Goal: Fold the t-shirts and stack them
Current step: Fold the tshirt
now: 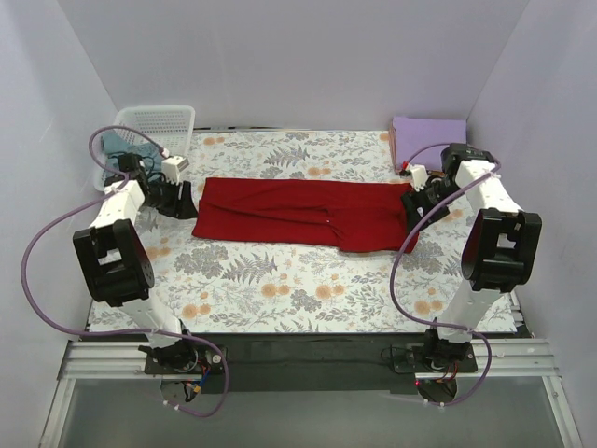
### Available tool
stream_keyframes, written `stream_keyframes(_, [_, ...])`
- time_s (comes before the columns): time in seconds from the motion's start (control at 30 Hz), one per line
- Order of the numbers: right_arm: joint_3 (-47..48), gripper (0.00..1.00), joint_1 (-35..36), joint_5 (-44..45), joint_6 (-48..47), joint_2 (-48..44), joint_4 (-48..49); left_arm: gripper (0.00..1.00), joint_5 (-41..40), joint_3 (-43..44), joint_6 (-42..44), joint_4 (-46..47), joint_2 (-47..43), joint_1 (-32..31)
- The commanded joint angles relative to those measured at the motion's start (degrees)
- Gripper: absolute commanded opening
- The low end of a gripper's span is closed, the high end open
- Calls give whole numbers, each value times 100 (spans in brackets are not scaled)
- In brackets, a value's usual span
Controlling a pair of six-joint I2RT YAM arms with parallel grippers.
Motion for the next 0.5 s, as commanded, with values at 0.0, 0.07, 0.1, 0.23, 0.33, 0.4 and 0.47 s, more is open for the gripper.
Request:
stream_keyframes(0.0, [-664, 78, 111, -566, 230, -216, 280, 50, 459, -371, -394, -363, -16, 374])
stream_keyframes(0.07, [-1094, 78, 111, -470, 204, -365, 674, 51, 591, -433, -473, -363, 27, 481])
stream_keyframes(0.1, [-1235, 75, 111, -382, 169, -400, 790, 51, 653, -460, -491, -380, 36, 551])
stream_keyframes(0.23, [-1780, 64, 111, -311, -86, -567, 1186, 51, 741, -661, -500, -284, 19, 604])
stream_keyframes(0.33, [-2053, 56, 120, -276, -104, -629, 1405, 51, 680, -732, -491, -178, -16, 604])
stream_keyframes(0.4, [-2124, 55, 111, -232, -78, -647, 1581, 51, 636, -732, -508, -134, 27, 604])
stream_keyframes(0.47, [-2115, 53, 120, -232, 1, -603, 1687, 51, 601, -732, -535, -46, 54, 604])
